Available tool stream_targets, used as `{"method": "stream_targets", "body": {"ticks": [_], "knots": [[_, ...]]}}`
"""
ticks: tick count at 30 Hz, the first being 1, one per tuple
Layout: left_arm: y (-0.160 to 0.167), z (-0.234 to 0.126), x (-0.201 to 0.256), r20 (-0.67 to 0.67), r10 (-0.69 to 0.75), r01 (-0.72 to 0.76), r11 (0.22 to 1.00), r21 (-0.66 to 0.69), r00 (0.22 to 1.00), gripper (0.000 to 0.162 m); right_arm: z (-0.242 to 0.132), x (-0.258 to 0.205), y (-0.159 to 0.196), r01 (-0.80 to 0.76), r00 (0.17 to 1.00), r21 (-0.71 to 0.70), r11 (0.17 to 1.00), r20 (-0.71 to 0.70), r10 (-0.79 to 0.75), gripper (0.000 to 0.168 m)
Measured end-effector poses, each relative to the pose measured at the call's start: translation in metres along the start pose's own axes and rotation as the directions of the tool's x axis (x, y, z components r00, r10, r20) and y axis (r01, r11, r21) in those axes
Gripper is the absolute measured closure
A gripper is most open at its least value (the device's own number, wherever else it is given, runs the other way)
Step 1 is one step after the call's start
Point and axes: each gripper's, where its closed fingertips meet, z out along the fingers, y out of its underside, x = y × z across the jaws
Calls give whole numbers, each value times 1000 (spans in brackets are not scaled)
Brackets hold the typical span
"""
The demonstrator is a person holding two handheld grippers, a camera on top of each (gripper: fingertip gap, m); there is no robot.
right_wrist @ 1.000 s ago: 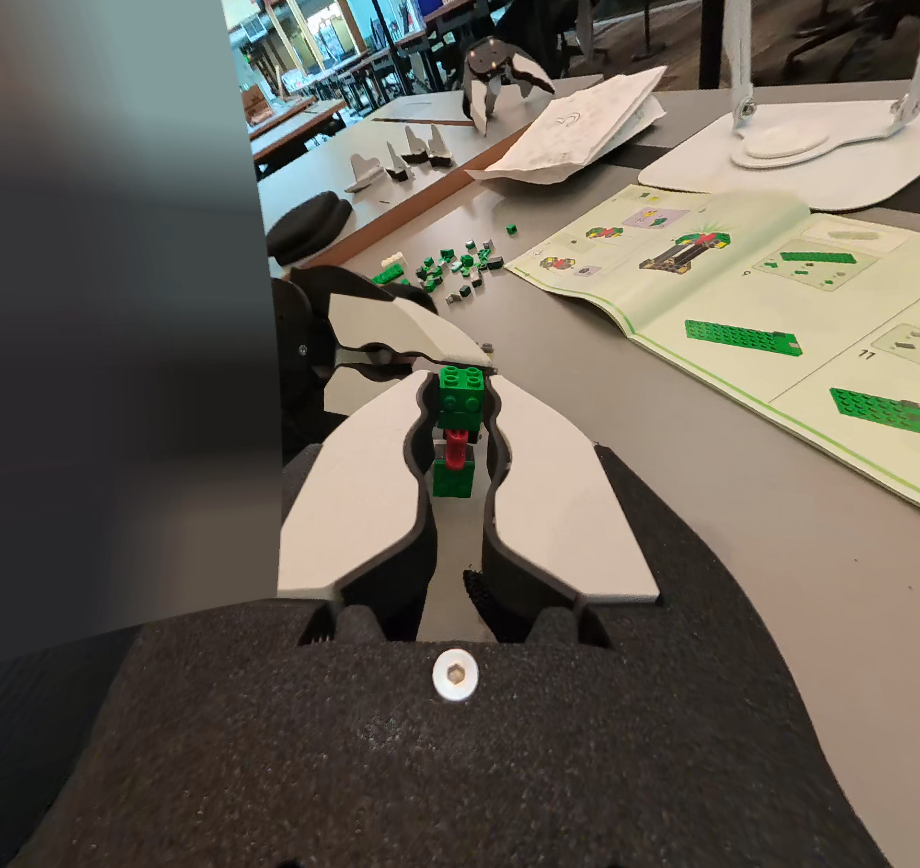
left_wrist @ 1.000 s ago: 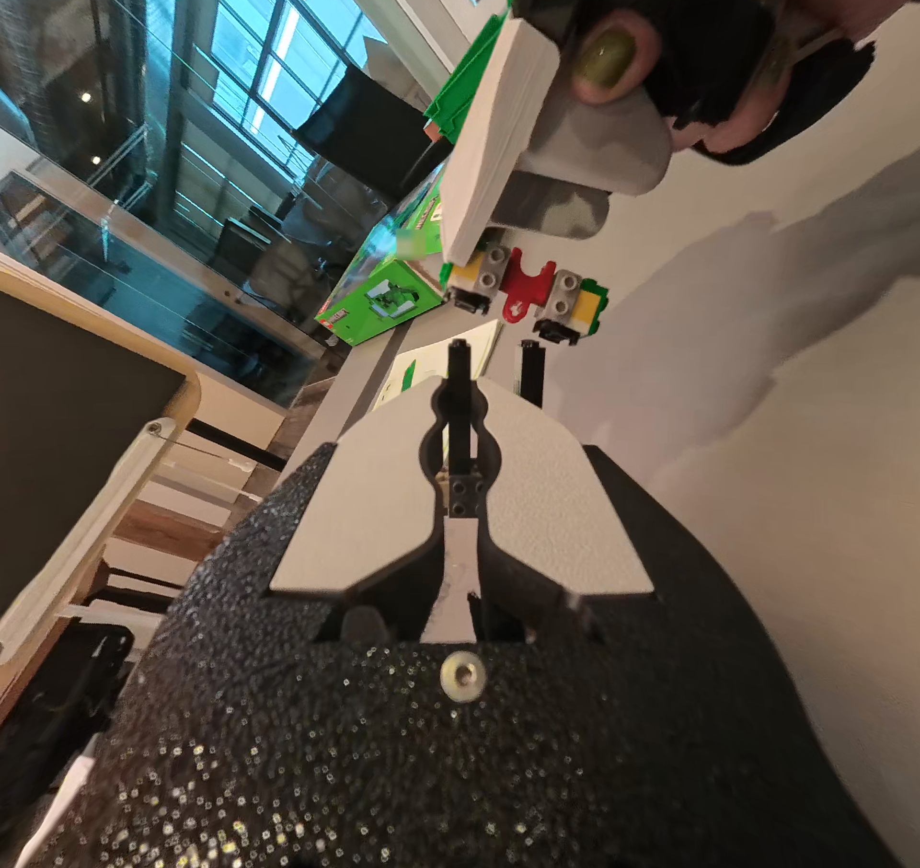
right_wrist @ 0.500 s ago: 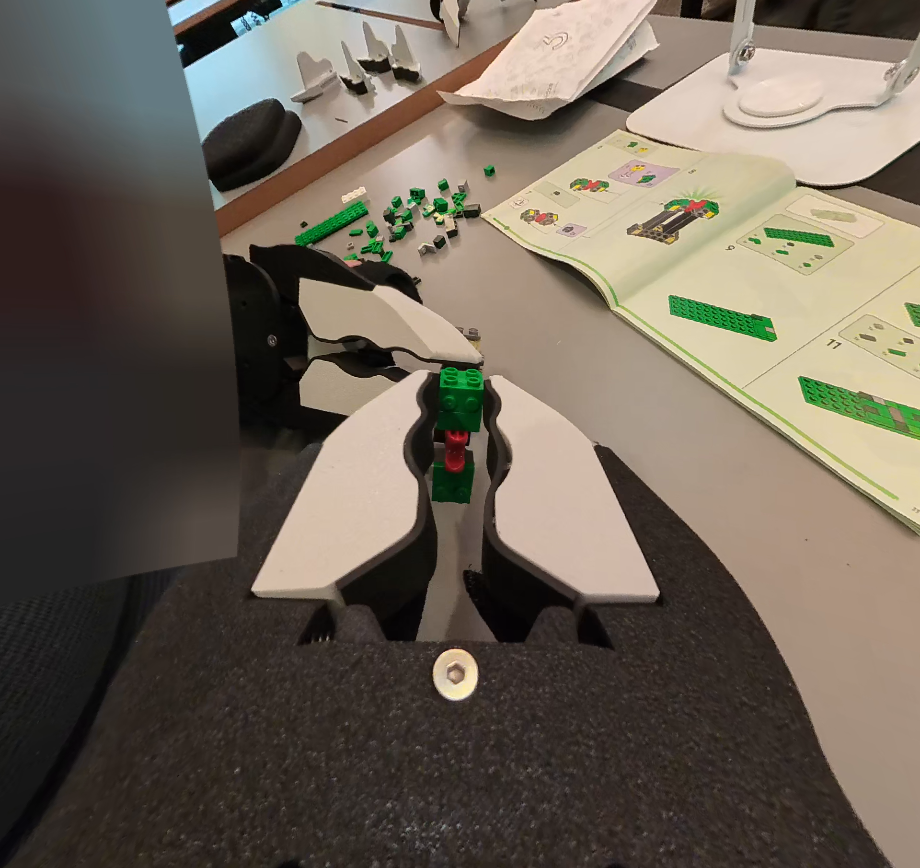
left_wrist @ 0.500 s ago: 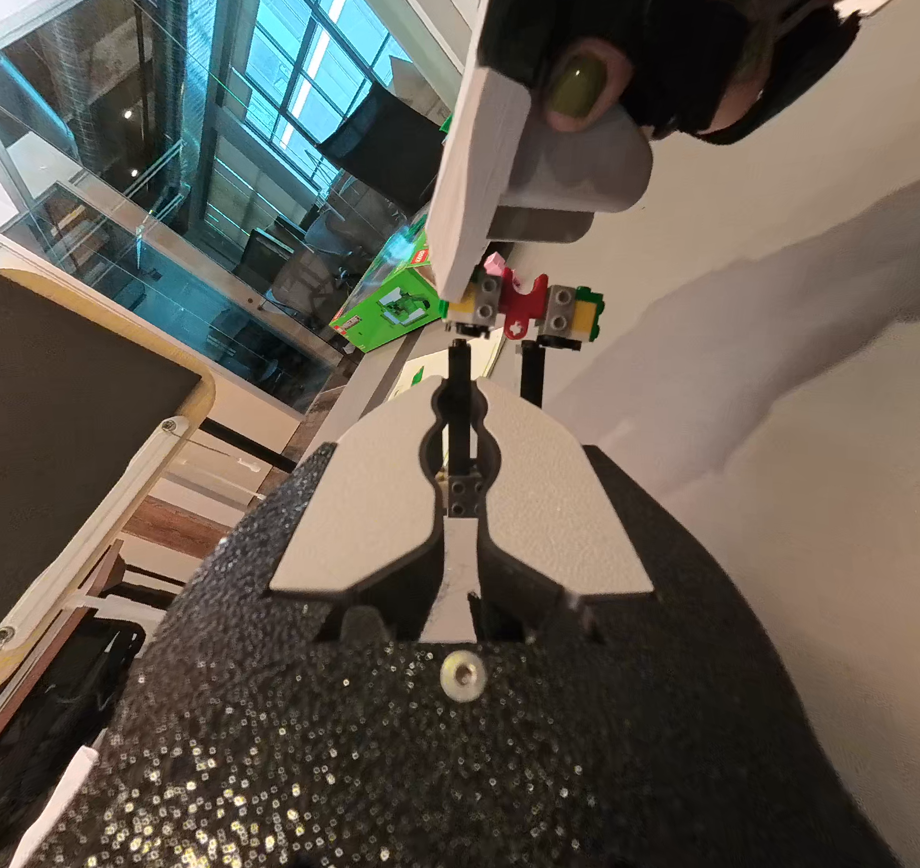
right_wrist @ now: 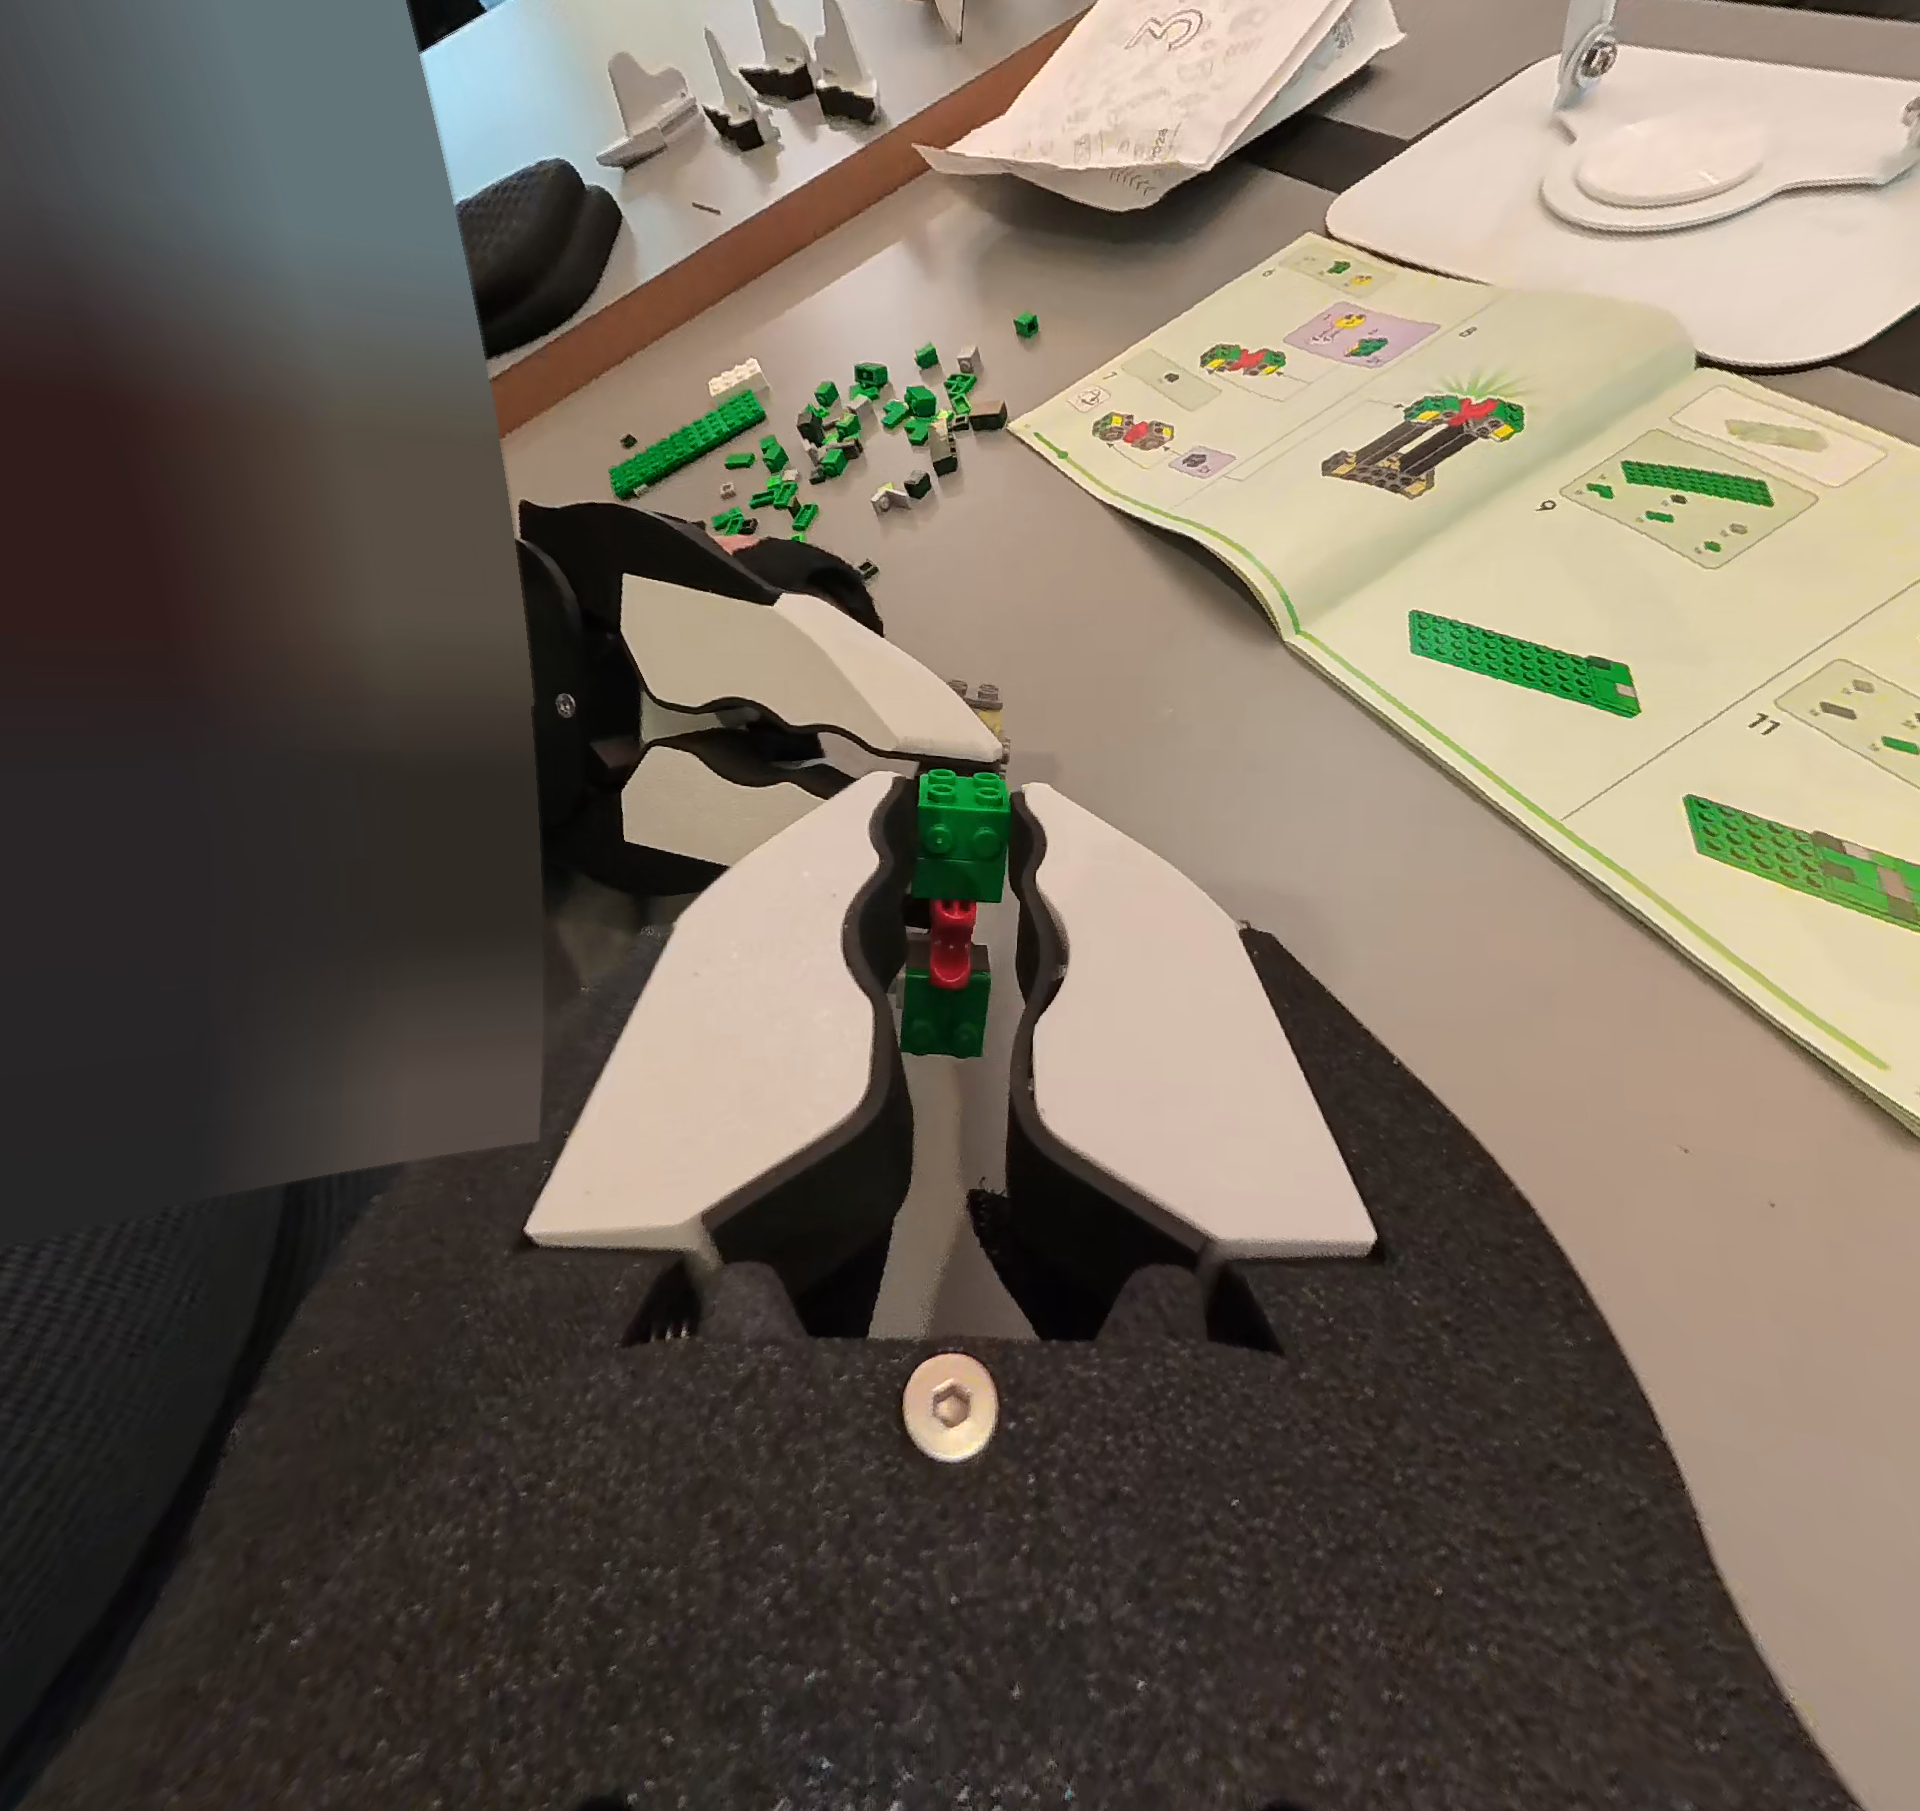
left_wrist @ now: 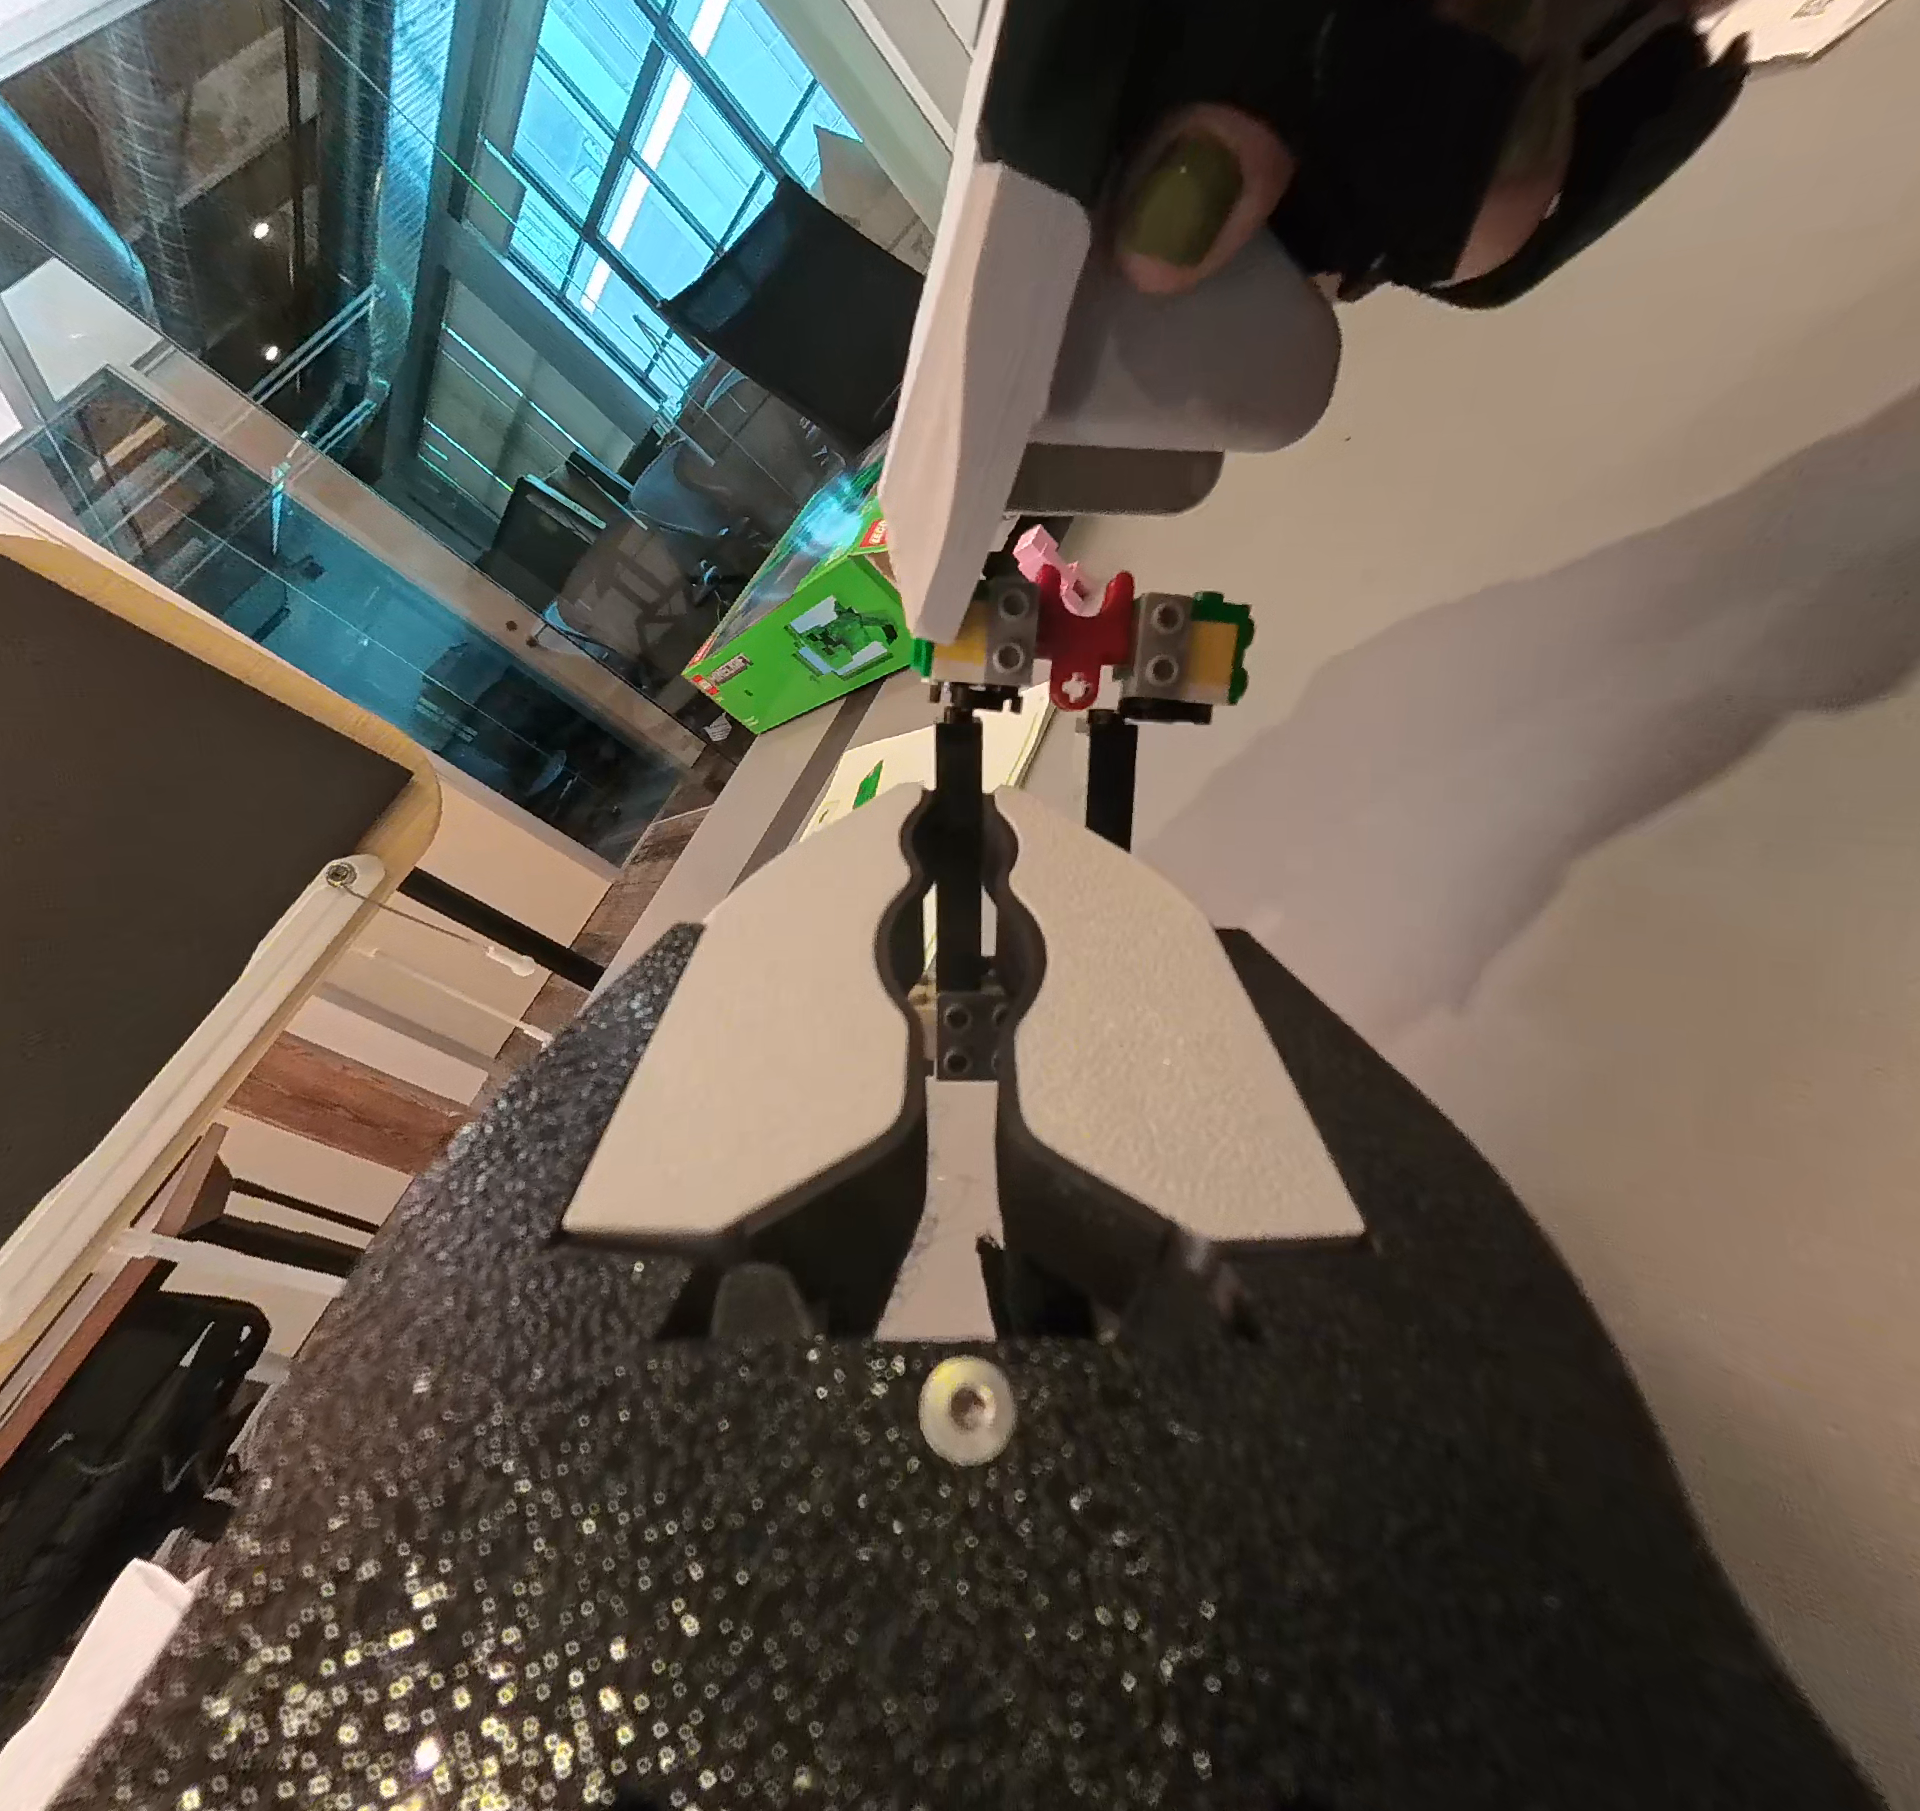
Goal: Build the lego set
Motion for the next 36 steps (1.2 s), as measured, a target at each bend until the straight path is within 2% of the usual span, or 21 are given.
{"method": "stream_targets", "body": {"ticks": [11, 22, 24, 26, 28, 31, 33, 36], "knots": [[-3, 0, 4, -1, 43, -43, 999, -6, 999, 155, 0, -1, -3, 15, 1000, 12, 1000, -13, -15, 152], [-3, 1, 7, -21, 13, -14, 1000, -12, 1000, 155, 0, 0, 3, 8, 1000, 0, 1000, -11, -8, 152], [-2, 1, 8, -21, 16, -16, 1000, -19, 1000, 155, -4, 5, 6, 8, 1000, -23, 1000, -23, -9, 152], [0, 2, 8, -23, 15, -15, 999, -34, 1000, 155, -11, 18, 22, 20, 999, -153, 988, -40, -26, 152], [1, 2, 8, -29, 5, -6, 999, -36, 1000, 155, -19, 30, 48, 68, 995, -351, 934, -49, -91, 152], [1, 3, 9, -37, 3, -5, 999, -37, 999, 155, -31, 40, 84, 204, 966, -622, 756, 4, -257, 152], [1, 3, 11, -43, 9, -11, 999, -38, 999, 155, -35, 41, 99, 269, 945, -718, 642, 68, -320, 152], [0, 3, 13, -50, 12, -14, 999, -37, 999, 155, -34, 36, 116, 339, 923, -778, 529, 165, -348, 152]]}}
